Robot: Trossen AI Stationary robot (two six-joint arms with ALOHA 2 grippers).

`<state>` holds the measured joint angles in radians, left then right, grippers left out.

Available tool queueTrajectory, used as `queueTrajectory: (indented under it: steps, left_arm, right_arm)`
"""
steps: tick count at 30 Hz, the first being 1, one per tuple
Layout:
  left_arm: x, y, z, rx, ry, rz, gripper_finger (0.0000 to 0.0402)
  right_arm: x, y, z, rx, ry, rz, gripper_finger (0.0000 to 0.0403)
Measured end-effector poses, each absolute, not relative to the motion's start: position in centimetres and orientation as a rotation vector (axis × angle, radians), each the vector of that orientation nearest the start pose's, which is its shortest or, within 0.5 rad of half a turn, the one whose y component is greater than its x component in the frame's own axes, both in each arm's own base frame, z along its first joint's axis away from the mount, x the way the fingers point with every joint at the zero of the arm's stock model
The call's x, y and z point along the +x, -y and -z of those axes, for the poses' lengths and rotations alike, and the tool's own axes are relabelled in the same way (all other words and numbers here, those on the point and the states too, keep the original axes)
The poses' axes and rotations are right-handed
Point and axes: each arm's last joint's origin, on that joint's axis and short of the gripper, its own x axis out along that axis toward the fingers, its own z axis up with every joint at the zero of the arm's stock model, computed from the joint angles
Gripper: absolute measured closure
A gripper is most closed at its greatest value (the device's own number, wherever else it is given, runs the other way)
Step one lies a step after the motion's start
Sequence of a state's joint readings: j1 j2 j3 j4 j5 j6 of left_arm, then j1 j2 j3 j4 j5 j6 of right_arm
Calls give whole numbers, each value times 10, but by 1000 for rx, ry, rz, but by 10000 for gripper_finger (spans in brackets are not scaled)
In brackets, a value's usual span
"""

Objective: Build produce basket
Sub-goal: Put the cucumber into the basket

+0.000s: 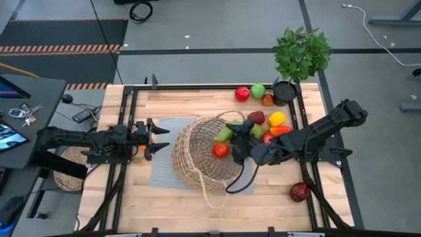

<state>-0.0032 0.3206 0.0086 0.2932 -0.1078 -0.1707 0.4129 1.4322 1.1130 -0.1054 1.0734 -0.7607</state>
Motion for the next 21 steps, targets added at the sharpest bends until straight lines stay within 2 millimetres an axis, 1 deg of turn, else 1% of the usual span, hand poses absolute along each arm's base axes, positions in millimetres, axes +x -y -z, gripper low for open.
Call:
queueTrajectory:
  steps: [3, 9, 11, 15, 18, 21]
  left_arm:
    - [118, -3, -167, -169, -9, -106, 115]
    - [118, -3, -167, -170, -10, -106, 115]
    - [118, -3, -167, -169, -9, -106, 115]
    - [118, -3, -167, -169, -9, -106, 115]
    - [118, -3, -167, -169, -9, -106, 115]
    - [118, -3, -167, -170, -9, -106, 115]
  right_arm:
    - [296, -101, -307, -1068, -594, 522, 229]
    - [298, -104, -304, -1093, -603, 522, 229]
    - [298, -107, -301, -1126, -609, 462, 229]
    - [299, -114, -295, -1175, -592, 285, 229]
    - [300, -117, -295, -1148, -552, 184, 229]
    - [300, -118, -296, -1080, -514, 109, 229]
